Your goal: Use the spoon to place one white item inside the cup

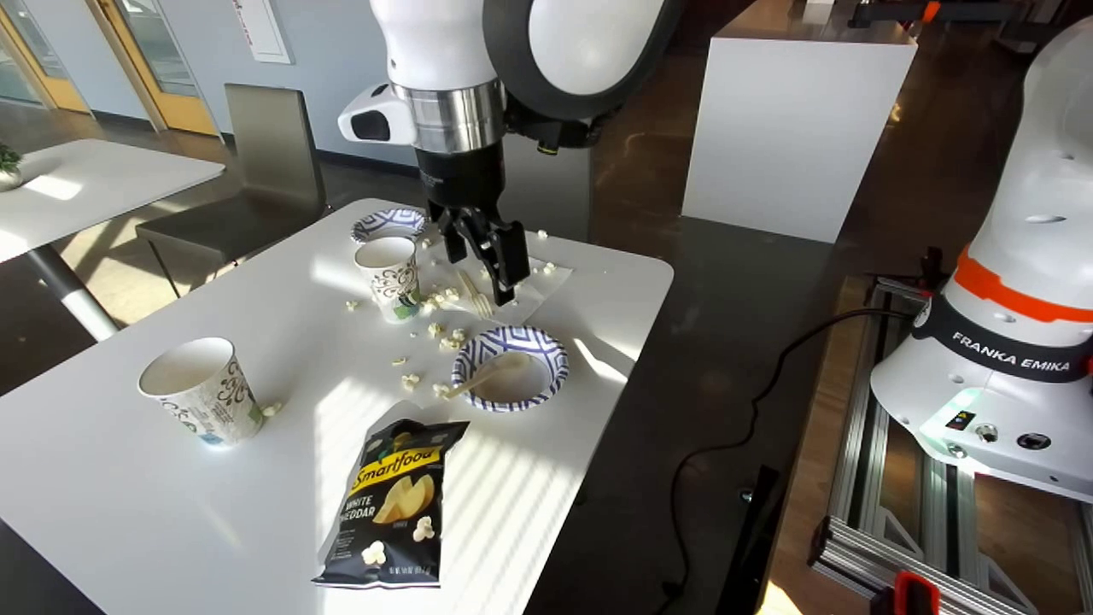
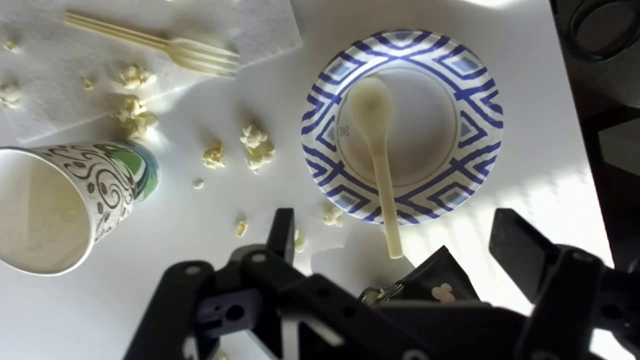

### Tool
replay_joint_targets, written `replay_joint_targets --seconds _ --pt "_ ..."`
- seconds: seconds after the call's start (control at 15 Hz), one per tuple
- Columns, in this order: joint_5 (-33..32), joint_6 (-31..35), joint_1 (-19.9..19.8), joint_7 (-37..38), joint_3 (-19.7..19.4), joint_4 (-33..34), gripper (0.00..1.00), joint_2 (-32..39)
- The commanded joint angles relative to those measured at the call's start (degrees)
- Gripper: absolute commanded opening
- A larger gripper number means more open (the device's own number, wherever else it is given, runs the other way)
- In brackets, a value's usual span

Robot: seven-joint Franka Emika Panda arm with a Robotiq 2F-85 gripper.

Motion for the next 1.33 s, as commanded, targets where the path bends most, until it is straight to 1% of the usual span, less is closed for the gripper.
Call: replay_joint_targets --seconds 0.0,0.07,0.13,0.2,0.33,0.4,0.47,0.53,0.67,0.73,0.8,0.87,0.93,1.13,1.2,1.27 --pt "13.4 9.4 -2.2 -15.4 1.4 -5.7 1.00 0.0" --pt "18.1 10.9 -2.4 -19.9 2.1 -6.3 1.00 0.7" --pt "22.8 11.9 -5.1 -24.4 5.3 -6.8 1.00 1.6" --pt "27.4 12.4 -6.4 -28.9 7.3 -6.8 1.00 2.6" --pt "35.9 11.1 -10.2 -37.5 11.8 -5.6 1.00 4.7" --pt "39.1 10.8 -10.9 -41.7 11.9 -6.0 1.00 4.7" --pt "42.4 11.0 -9.4 -45.3 9.7 -6.5 1.00 4.6" --pt "44.3 10.8 -9.9 -47.5 9.6 -6.6 1.00 4.7" --pt "46.5 10.8 -10.1 -50.7 8.2 -6.7 1.00 4.9" --pt "47.1 10.3 -10.3 -52.0 7.5 -6.6 0.96 5.0" --pt "47.2 10.6 -10.2 -52.7 6.9 -6.8 0.90 5.0" --pt "47.2 10.4 -10.2 -53.2 6.3 -6.8 0.76 5.2" --pt "47.2 10.8 -10.1 -53.7 5.8 -7.0 0.74 5.4" --pt "46.5 11.5 -9.8 -53.5 4.7 -7.3 0.65 6.3" --pt "46.5 11.7 -9.8 -53.3 4.5 -7.3 0.72 6.8" --pt "46.2 12.1 -9.7 -53.1 4.3 -7.3 0.69 7.4"
